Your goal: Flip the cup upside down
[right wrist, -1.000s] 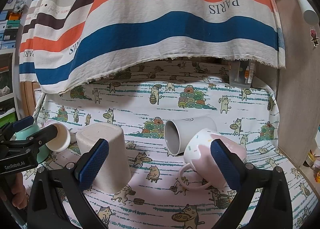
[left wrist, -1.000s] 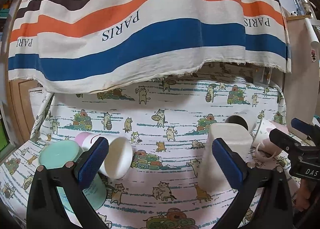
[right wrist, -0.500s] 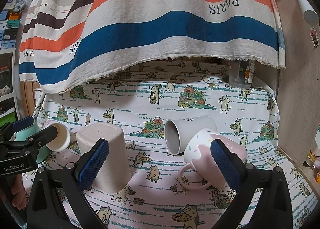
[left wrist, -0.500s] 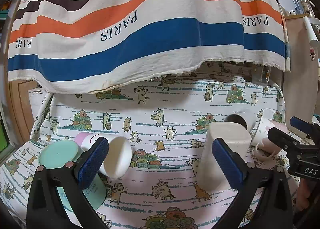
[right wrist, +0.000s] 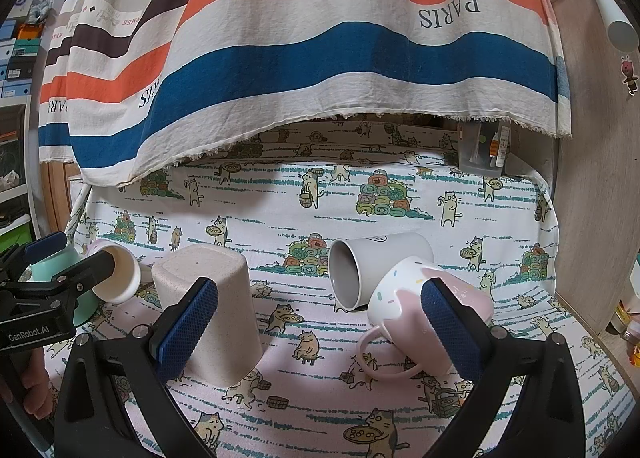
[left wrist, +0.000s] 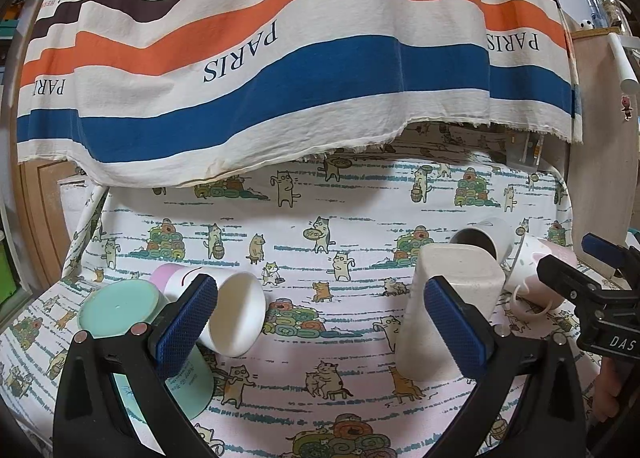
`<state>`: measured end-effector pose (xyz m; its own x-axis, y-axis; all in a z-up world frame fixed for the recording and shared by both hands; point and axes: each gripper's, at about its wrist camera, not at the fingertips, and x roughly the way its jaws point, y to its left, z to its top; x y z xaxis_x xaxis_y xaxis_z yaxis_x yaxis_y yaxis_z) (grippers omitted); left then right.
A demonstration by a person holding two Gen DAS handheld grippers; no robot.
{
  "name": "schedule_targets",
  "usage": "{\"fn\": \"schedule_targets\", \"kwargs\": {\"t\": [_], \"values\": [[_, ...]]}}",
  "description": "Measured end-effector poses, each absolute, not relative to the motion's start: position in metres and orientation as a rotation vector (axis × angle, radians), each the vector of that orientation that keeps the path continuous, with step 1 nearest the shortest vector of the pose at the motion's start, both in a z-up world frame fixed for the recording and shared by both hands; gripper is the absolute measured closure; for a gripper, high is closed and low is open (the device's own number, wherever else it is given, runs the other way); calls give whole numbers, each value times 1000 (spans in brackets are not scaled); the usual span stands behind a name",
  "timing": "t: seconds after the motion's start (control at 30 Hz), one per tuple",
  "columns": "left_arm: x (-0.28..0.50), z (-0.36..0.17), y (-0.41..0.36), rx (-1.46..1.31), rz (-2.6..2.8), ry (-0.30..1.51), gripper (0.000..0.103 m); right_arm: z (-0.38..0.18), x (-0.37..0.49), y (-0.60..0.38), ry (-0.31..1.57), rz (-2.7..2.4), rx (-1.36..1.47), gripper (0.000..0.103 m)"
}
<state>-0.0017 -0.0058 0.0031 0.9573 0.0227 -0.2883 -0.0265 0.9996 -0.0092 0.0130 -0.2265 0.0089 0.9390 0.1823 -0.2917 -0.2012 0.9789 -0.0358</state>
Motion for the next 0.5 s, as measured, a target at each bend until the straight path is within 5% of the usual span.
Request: {"fn": "schedule_targets", "kwargs": {"t": [0.5], "values": [[-1,3,-5,-14,31,294,0,8,13,-225,291,198,-67,1]]}}
